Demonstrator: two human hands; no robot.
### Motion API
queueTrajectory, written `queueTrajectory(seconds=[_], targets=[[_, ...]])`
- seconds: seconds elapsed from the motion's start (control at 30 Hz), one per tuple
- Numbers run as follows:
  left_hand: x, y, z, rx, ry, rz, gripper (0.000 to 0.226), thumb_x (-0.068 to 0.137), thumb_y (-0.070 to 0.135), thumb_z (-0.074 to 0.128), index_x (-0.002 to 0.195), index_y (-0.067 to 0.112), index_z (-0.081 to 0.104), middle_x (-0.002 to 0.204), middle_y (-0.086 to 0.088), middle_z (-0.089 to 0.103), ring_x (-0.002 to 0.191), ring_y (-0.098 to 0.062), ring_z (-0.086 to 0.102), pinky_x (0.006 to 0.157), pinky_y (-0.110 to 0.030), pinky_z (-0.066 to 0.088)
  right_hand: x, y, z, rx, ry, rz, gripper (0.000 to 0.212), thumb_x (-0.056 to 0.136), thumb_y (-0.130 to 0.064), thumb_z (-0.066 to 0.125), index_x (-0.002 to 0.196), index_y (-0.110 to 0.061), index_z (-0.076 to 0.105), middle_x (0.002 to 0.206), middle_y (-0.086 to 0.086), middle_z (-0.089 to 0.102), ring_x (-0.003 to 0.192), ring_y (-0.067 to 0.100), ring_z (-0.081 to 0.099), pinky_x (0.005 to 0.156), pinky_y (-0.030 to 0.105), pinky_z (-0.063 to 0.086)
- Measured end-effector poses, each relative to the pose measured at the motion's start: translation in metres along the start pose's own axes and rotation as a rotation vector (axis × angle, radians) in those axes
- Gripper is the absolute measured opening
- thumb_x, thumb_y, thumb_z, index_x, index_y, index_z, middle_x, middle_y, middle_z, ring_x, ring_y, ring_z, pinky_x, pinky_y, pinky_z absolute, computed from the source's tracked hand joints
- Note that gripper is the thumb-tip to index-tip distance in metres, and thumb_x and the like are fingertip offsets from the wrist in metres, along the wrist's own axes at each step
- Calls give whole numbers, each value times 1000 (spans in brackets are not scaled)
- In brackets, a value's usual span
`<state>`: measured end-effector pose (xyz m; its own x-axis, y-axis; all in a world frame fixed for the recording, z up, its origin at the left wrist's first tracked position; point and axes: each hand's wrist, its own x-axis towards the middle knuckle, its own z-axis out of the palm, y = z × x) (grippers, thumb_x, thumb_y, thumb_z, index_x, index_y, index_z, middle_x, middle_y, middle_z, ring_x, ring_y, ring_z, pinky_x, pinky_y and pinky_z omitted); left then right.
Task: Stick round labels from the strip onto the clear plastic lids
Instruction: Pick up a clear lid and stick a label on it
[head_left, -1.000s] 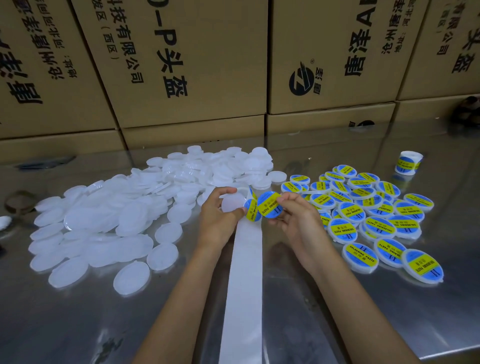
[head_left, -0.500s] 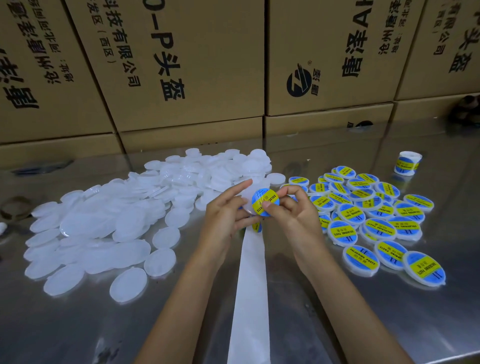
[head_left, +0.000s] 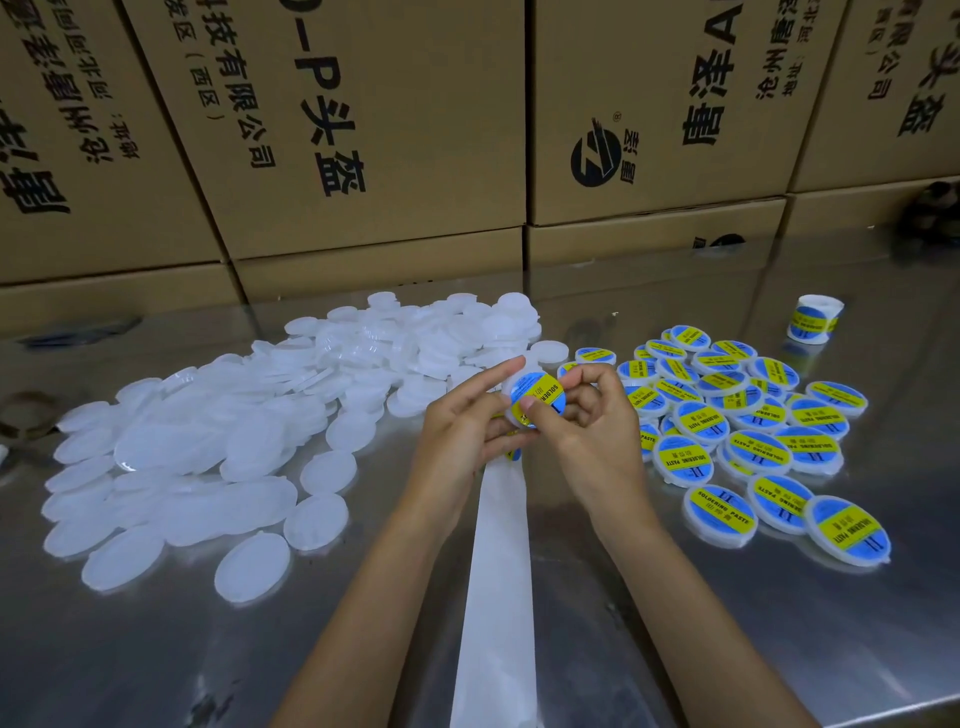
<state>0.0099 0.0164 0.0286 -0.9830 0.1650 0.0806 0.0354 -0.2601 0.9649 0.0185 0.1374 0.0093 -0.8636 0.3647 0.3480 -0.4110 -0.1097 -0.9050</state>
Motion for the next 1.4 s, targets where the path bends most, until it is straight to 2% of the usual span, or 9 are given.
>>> queueTrajectory(seconds=[0.3, 0.4, 0.5, 0.6, 0.7, 0.93, 1.23, 1.3, 1.4], targets=[[-4, -3, 2, 88, -8, 86, 41, 101, -3, 46, 125, 20, 70, 111, -29, 69, 109, -41, 66, 78, -28, 61, 0, 9, -1, -158, 12, -91, 35, 79, -7, 80, 86, -24, 50, 72, -17, 60, 64, 8, 59, 59, 22, 52], [-4, 1, 2, 9, 15, 43, 40, 100, -4, 46, 125, 16, 70, 111, -36, 65, 102, -43, 69, 79, -31, 61, 0, 11, -3, -230, 61, -125, 37, 75, -21, 85, 91, -24, 52, 76, -18, 53, 59, 2, 46, 57, 16, 44], [-2, 4, 0, -138, 10, -25, 40, 97, -4, 46, 123, 13, 70, 113, -24, 72, 98, -35, 74, 80, -35, 62, -1, 14, -3, -271, 87, -91, 47, 69, -42, 87, 97, -29, 51, 87, -11, 52, 68, 1, 46, 62, 15, 43], [-4, 4, 3, -274, -59, -80, 37, 97, 3, 43, 121, 11, 70, 116, -20, 72, 101, -35, 73, 80, -35, 62, -3, 16, -2, -407, 59, -45, 47, 68, -67, 74, 90, -33, 51, 89, -14, 59, 78, 4, 55, 66, 17, 43], [-5, 5, 5, -317, -85, -105, 37, 97, 9, 42, 122, 12, 69, 119, -19, 72, 103, -34, 73, 80, -35, 62, -5, 18, -5, -572, 53, -116, 52, 74, -78, 58, 72, -27, 48, 71, -9, 56, 69, 9, 52, 60, 25, 39], [-2, 2, 3, -264, -55, -112, 33, 99, 12, 45, 120, 13, 71, 117, -16, 73, 104, -34, 72, 83, -38, 62, -6, 17, -5, -694, 97, -131, 54, 92, -68, 42, 59, -25, 36, 52, -5, 45, 54, 11, 45, 51, 29, 31], [-3, -5, 1, -118, 12, -28, 30, 93, -3, 61, 116, 12, 74, 107, -17, 75, 89, -28, 72, 78, -39, 62, -2, 19, -7, -551, 51, -132, 50, 105, -42, 37, 59, -23, 45, 51, -4, 49, 52, 9, 45, 53, 32, 34], [-2, -3, 1, -151, 29, -30, 28, 96, 0, 59, 119, 10, 72, 108, -16, 75, 91, -27, 73, 78, -40, 62, -2, 20, -7, -482, 21, -86, 53, 104, -48, 37, 60, -21, 47, 53, -7, 51, 53, 7, 46, 54, 32, 36], [-1, 0, 3, -217, 50, -50, 25, 99, 7, 56, 118, 11, 71, 110, -15, 75, 96, -28, 75, 74, -34, 62, -6, 21, -7, -671, -36, -29, 58, 87, -76, 39, 65, -23, 47, 61, -14, 57, 61, 3, 53, 54, 27, 35]])
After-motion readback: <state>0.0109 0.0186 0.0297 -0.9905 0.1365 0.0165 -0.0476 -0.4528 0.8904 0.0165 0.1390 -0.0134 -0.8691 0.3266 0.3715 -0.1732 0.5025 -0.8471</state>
